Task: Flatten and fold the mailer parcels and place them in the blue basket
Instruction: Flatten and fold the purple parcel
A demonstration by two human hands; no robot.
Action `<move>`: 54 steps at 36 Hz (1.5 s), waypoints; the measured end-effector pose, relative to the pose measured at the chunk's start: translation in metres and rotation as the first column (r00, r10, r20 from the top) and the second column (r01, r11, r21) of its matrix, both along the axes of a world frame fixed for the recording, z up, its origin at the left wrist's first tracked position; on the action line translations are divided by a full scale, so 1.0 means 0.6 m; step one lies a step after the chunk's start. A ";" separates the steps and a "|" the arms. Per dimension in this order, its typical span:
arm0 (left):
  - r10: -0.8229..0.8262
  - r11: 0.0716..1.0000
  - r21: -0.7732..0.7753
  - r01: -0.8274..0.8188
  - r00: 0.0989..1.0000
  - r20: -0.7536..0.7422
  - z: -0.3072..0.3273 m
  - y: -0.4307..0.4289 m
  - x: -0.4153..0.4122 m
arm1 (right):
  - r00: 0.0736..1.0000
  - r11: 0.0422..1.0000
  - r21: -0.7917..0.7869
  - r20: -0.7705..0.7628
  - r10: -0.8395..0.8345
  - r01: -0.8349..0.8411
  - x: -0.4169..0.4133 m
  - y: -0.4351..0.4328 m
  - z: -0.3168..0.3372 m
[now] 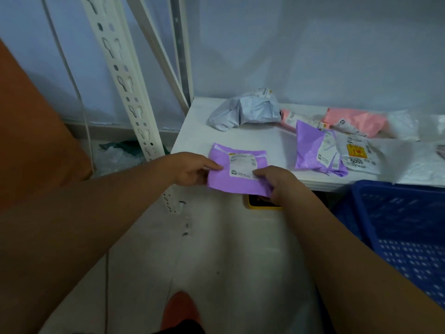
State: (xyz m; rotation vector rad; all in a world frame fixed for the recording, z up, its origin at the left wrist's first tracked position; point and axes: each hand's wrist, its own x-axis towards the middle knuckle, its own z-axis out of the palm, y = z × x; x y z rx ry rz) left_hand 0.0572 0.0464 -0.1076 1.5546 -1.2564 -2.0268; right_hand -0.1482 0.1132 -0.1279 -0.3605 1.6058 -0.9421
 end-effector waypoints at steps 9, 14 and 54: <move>0.053 0.965 -0.251 -0.073 0.995 -0.082 0.138 0.026 -0.033 | 0.977 0.959 -0.258 0.201 -0.066 0.118 -0.031 0.041 0.090; 0.032 0.947 -0.313 -0.069 0.992 -0.122 0.189 0.055 -0.067 | 0.981 0.921 -0.365 0.178 -0.077 0.139 -0.083 0.064 0.164; -0.350 0.936 0.085 0.343 0.871 0.344 -0.147 0.338 -0.768 | 0.883 0.884 0.023 -0.066 -0.464 0.466 -0.690 0.473 -0.183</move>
